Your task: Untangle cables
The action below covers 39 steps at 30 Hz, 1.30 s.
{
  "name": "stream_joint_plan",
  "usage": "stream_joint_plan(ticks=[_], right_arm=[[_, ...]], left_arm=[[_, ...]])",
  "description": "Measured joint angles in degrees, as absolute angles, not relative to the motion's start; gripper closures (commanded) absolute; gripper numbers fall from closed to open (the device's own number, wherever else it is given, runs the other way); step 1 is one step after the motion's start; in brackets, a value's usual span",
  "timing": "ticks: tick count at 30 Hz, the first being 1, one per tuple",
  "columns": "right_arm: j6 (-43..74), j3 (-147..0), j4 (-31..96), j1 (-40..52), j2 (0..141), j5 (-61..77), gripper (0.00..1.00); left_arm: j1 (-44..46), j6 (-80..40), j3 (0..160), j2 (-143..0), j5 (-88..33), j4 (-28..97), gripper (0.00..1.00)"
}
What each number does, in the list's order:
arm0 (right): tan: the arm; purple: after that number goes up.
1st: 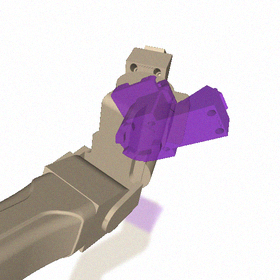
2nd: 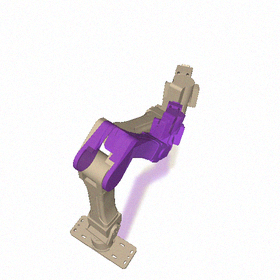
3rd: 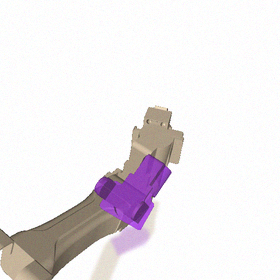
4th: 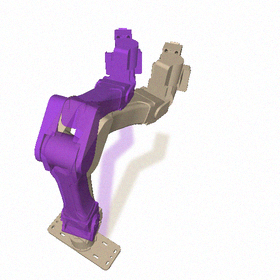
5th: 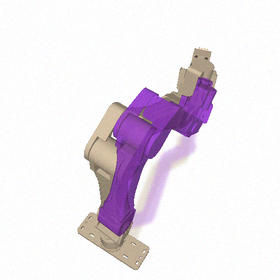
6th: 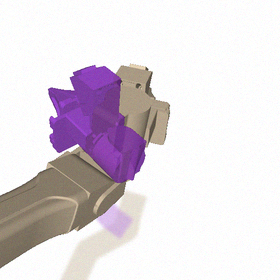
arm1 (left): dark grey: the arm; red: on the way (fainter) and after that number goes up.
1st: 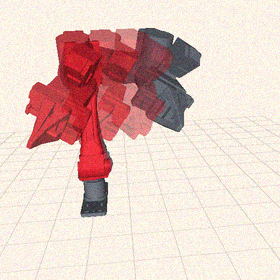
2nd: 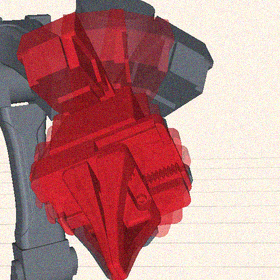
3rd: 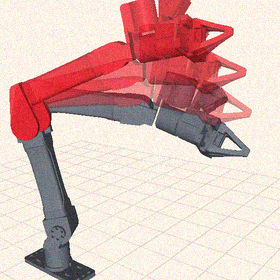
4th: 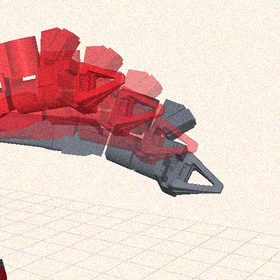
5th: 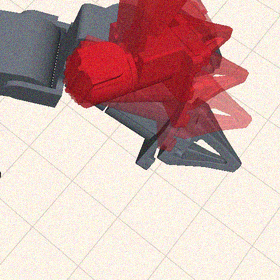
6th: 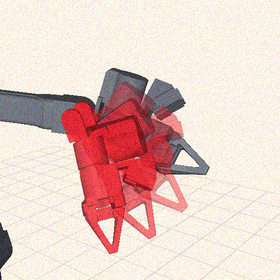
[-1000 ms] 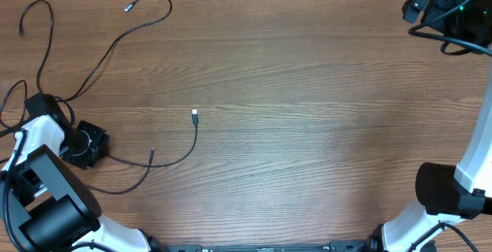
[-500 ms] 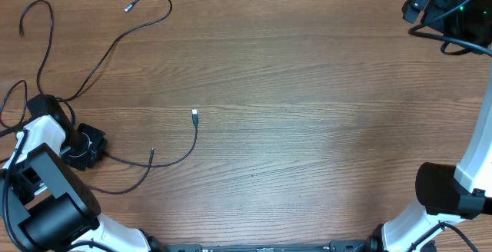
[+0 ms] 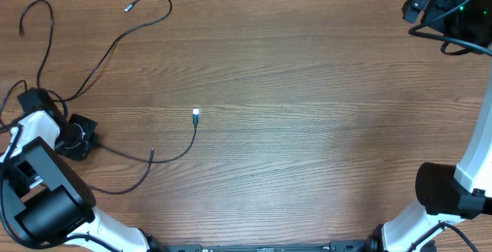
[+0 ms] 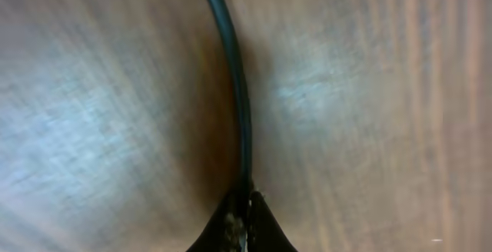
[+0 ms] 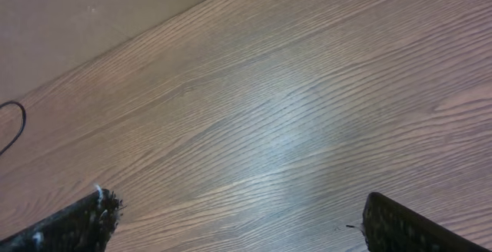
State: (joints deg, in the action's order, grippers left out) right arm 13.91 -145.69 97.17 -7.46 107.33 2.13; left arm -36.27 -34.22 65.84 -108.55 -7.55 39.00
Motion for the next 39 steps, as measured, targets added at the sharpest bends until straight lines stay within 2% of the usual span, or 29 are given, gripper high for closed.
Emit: stream_joint_plan(ticks=[10,12,16,19,20,23,25,26,33,34,35,36,39], right_arm=[[13.9,-145.7,97.2,-7.5,107.3,2.1,0.00],[13.9,-145.7,97.1,-7.5,107.3,2.1,0.00],[13.9,-145.7,97.2,-7.5,107.3,2.1,0.00],[13.9,-145.7,97.1,-7.5,107.3,2.1,0.00],[13.9,-145.7,97.2,-7.5,107.3,2.1,0.00],[13.9,-145.7,97.1,-7.5,107.3,2.1,0.00],[13.9,-145.7,97.2,-7.5,107.3,2.1,0.00],[13.9,-145.7,97.1,-7.5,107.3,2.1,0.00],[13.9,-145.7,97.1,-7.5,107.3,2.1,0.00],[13.9,-145.7,97.1,-7.5,107.3,2.1,0.00],[13.9,-145.7,97.1,-7.5,107.3,2.1,0.00],[13.9,-145.7,97.1,-7.5,107.3,2.2,0.00],[13.9,-145.7,97.2,-7.5,107.3,2.1,0.00]], left_arm=[[-39.1,-38.0,72.6,-110.8,-24.9,33.8,0.96],[-39.1,-37.6,74.1,-110.8,-26.2,33.6,0.85],[-39.1,-35.6,75.2,-110.8,-26.3,35.3,0.81],[-39.1,-34.2,75.2,-110.8,-22.3,39.2,0.64],[-39.1,-34.1,75.2,-110.8,-20.8,40.1,0.65],[-39.1,-33.5,75.2,-110.8,-17.1,42.0,0.78],[-39.1,-32.1,75.2,-110.8,-16.8,41.9,0.82],[-39.1,-31.5,75.2,-110.8,-17.3,41.8,0.81],[-37.7,-28.3,75.9,-110.8,-28.7,41.8,0.59],[-37.0,-27.7,76.2,-110.8,-30.4,42.1,0.51],[-36.2,-26.9,76.3,-110.8,-31.9,42.4,0.34],[-35.1,-26.4,76.5,-110.8,-33.4,42.6,0.26],[-31.8,-24.2,76.5,-110.8,-36.5,42.9,0.23]])
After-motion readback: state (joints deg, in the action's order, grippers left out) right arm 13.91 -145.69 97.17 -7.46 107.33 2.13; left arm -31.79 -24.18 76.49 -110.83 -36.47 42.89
